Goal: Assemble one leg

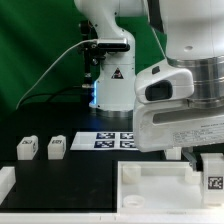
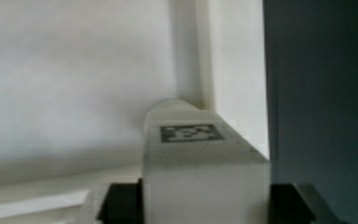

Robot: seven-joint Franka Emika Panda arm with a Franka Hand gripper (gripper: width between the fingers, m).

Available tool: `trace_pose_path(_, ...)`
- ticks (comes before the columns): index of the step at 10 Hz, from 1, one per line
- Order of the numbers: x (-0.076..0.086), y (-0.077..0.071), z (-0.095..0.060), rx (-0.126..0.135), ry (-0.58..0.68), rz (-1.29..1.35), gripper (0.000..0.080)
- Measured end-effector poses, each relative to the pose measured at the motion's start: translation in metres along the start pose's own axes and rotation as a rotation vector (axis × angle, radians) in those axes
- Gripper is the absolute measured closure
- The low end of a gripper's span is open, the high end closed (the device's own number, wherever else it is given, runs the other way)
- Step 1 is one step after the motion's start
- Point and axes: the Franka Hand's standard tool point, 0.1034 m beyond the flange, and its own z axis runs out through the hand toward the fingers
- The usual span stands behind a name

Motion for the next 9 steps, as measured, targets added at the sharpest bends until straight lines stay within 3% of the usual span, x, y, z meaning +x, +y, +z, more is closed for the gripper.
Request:
trace_pose_path(2, 0.0013, 0.0014, 0.0001, 0.022, 0.073, 0.312, 0.0501)
trace_pose_path(4, -0.0011, 0.0057, 0.0001, 0.100, 0.123, 0.672, 0.0501)
trace_pose_path(5, -0.0010, 0.0069, 0.0001, 0.123, 0.109, 0.835, 0.0501)
trace_pose_path(9, -0.0018, 0.0062, 0.0005, 0.145, 0.085, 1.155, 0.0501)
